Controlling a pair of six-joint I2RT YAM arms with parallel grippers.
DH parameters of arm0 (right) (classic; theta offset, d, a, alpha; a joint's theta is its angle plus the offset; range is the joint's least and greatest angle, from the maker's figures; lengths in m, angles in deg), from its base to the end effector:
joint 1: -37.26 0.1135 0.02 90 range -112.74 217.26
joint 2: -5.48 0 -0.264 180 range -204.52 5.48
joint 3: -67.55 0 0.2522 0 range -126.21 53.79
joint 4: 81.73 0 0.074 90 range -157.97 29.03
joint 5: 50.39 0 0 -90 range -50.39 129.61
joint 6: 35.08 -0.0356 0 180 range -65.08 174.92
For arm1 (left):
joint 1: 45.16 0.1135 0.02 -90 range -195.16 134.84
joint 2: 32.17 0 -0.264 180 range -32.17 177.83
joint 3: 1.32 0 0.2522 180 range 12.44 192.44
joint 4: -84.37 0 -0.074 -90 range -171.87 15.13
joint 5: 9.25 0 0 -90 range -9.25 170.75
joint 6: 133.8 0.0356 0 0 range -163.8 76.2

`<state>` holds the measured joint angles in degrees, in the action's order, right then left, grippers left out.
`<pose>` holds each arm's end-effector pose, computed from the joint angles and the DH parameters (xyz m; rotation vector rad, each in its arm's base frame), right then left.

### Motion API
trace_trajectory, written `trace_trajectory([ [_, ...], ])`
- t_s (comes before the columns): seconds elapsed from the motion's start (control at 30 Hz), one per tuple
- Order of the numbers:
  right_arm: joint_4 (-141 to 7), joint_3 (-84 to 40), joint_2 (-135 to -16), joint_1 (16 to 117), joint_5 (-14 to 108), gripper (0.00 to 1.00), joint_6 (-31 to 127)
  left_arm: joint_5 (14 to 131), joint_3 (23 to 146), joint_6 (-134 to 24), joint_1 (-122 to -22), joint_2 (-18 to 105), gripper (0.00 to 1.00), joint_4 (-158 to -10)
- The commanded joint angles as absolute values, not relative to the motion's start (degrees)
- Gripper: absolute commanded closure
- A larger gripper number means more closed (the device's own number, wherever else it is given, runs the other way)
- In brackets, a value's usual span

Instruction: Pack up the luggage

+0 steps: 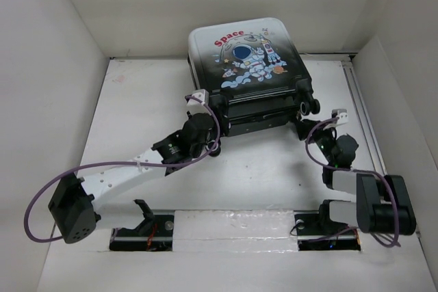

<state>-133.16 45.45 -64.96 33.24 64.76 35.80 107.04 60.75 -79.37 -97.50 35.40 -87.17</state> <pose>0.2059 0.0007 0.1796 -0.0453 1.5460 0.5417 0.1793 -0.2066 0.3078 -0.0631 1.8400 -0.6784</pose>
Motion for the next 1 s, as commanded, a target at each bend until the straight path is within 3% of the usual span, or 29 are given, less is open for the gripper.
trace_trajectory([
  [0.0, -147.39, 43.25, -69.48, 31.11, 72.03, 0.50, 32.95, 98.16, 64.21, -76.50, -98.69, 29.27, 1.00, -102.61],
  [0.4, -171.42, 37.97, -92.77, 29.78, 75.12, 0.53, 26.88, 95.87, 63.59, -76.41, -98.69, 28.21, 1.00, -103.76],
  [0.6, -171.95, 38.05, -88.22, 33.48, 69.76, 0.53, 33.29, 95.87, 63.59, -76.41, -98.69, 27.68, 1.00, -103.14],
  [0.7, -171.95, 39.37, -86.90, 32.95, 67.57, 0.47, 34.70, 95.87, 63.59, -76.41, -98.69, 27.68, 1.00, -102.61],
  [0.97, -171.95, 37.70, -87.95, 32.95, 65.54, 0.47, 35.93, 95.34, 63.59, -76.94, -98.69, 26.10, 1.00, -102.61],
])
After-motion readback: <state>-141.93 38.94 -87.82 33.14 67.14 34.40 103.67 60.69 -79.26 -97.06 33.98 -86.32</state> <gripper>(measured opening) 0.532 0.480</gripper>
